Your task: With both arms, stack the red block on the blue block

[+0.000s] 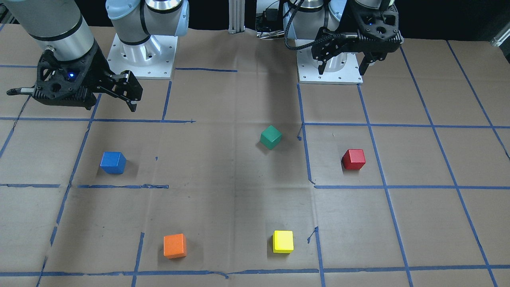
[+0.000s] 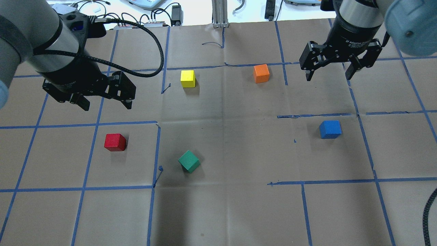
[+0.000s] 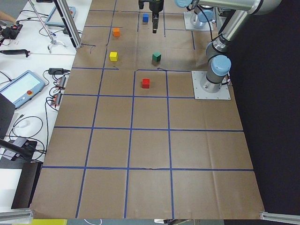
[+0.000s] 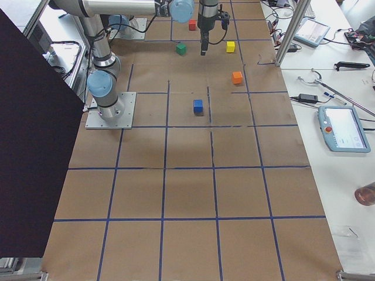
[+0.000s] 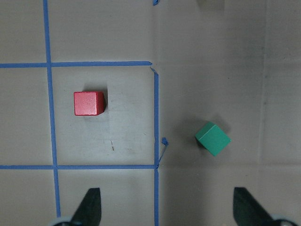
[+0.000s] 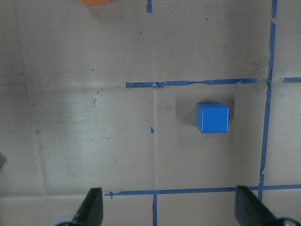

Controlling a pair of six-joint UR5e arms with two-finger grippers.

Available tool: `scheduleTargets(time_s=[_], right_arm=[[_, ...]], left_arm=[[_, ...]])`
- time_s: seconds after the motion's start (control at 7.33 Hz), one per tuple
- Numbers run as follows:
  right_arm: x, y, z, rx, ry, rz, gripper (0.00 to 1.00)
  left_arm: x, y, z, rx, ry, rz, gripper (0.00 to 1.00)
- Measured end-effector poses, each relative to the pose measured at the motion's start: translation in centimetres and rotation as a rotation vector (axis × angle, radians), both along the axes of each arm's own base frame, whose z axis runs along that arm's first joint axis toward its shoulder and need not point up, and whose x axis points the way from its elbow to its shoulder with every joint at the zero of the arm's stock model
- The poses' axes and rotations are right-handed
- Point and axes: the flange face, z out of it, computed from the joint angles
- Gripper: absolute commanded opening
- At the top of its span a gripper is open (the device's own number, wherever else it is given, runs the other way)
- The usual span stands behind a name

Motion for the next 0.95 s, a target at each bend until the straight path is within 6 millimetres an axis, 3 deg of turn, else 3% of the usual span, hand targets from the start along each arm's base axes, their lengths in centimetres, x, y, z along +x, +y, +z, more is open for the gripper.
scheduleTargets(time_s=[0.95], right_arm=[[0.0,0.0,0.0,0.001,0.0,0.0,1.0]], left_arm=[[0.4,0.8,-0.1,0.034,-0.011,-0.014,1.0]])
